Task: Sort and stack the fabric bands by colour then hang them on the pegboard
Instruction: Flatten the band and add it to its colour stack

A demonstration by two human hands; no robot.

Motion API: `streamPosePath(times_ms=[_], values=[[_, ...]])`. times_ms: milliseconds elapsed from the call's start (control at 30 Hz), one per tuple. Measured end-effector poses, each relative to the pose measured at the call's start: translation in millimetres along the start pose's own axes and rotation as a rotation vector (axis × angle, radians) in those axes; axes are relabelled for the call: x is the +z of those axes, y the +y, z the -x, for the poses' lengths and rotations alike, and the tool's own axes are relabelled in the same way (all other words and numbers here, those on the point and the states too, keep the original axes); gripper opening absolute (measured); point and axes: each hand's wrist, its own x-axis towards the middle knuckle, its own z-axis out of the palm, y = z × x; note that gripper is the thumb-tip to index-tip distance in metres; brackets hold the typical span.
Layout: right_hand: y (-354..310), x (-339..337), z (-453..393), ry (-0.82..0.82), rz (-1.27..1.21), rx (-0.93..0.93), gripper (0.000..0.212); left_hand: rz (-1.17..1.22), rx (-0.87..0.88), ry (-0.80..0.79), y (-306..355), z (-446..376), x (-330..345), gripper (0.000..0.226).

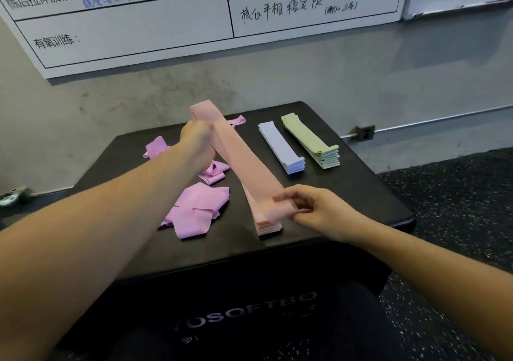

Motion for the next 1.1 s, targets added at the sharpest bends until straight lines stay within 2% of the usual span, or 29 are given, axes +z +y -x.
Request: streamPosePath(times_ms=[67,133,200,267,333,400,467,567,833,1100], values=[[6.8,0.0,-4.9,0.097,0.028,-0.041,0.036,-0.045,0.021,-0.035,-4.5,-3.7,5.2,0.042],[13.8,-0.8,-9.2,0.128,0.052,-0.134,0.023,-0.082,0.022,-0.062,-11.0,-8.9,11.9,0.038],[24.1,-0.2,-14.8,0.183,0.194,-0.271,0.012,-0.094,0.006,-0.080,-18.1,-14.7,17.4,0.038],[33.7,-1.2,-20.6,0.219,0.365,-0.359,0.017,-0.116,-0.013,-0.082,-26.5,-24.0,21.8,0.044],[41.1,-3.0,-27.4,0.184,0.468,-0.407,0.020,-0.150,-0.050,-0.096,-37.2,-38.9,27.1,0.054],[44.0,-3.9,-35.4,0.138,0.485,-0.411,0.021,-0.165,-0.090,-0.091,-49.3,-57.8,31.0,0.063],[46.7,-2.9,-42.4,0.144,0.475,-0.419,0.024,-0.129,-0.121,-0.059,-54.0,-61.3,33.8,0.053],[52.9,0.4,-51.7,0.096,0.545,-0.477,0.022,-0.199,-0.093,-0.055,-60.3,-70.3,35.4,0.032],[78.7,8.1,-71.8,-0.024,0.581,-0.467,0.017,-0.471,0.000,-0.094,-84.8,-110.9,36.2,0.017],[92.0,13.8,-68.0,-0.101,0.550,-0.381,0.016,-0.694,0.059,-0.140,-110.6,-139.0,34.8,0.017]])
